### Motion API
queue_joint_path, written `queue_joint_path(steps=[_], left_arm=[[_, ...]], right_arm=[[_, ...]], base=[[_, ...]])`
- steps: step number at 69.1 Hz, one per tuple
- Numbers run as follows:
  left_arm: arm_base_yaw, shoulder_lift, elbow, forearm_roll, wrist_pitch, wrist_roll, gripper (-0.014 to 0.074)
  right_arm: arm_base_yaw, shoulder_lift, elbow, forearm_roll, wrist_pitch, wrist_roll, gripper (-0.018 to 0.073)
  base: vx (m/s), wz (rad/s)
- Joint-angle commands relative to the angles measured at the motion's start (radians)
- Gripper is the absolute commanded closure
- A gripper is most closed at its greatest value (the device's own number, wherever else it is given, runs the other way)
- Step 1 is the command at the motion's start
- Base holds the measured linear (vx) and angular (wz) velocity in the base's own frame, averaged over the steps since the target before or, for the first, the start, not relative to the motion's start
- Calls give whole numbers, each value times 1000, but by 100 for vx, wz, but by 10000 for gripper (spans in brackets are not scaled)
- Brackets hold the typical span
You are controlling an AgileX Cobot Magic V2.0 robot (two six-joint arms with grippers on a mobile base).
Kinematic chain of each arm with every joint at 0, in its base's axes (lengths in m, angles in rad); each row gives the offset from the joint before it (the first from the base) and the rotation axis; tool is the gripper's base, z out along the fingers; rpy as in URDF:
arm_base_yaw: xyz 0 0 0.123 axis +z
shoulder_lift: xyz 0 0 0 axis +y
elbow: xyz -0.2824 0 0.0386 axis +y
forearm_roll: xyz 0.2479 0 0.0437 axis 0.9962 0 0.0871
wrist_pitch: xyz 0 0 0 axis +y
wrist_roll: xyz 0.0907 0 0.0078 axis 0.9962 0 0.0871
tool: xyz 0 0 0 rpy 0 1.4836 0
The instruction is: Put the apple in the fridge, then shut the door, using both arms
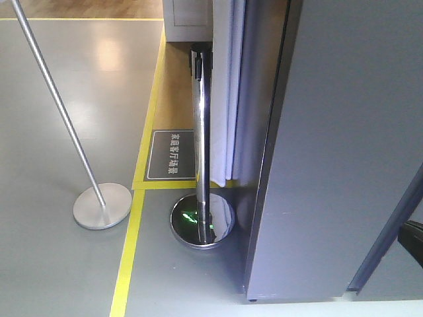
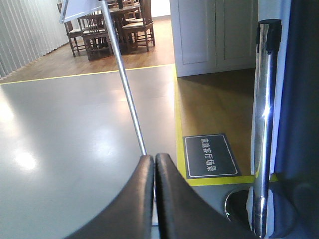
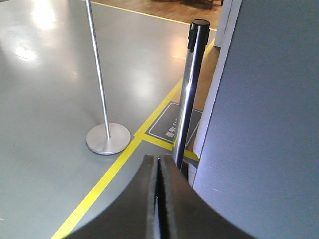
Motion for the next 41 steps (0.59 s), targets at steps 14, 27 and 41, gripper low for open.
queue_joint_path(steps=[14, 27, 41], left_arm=[[-3, -17, 15, -5, -70, -7, 605], [-3, -17, 15, -5, -70, -7, 605], [-3, -17, 15, -5, -70, -7, 605]], right_arm=[[-1, 9, -26, 39, -39, -8, 564], [42, 9, -26, 30, -53, -8, 564], [224, -1, 18, -28, -253, 8, 564]], base=[[0, 0], [0, 0], [0, 0]])
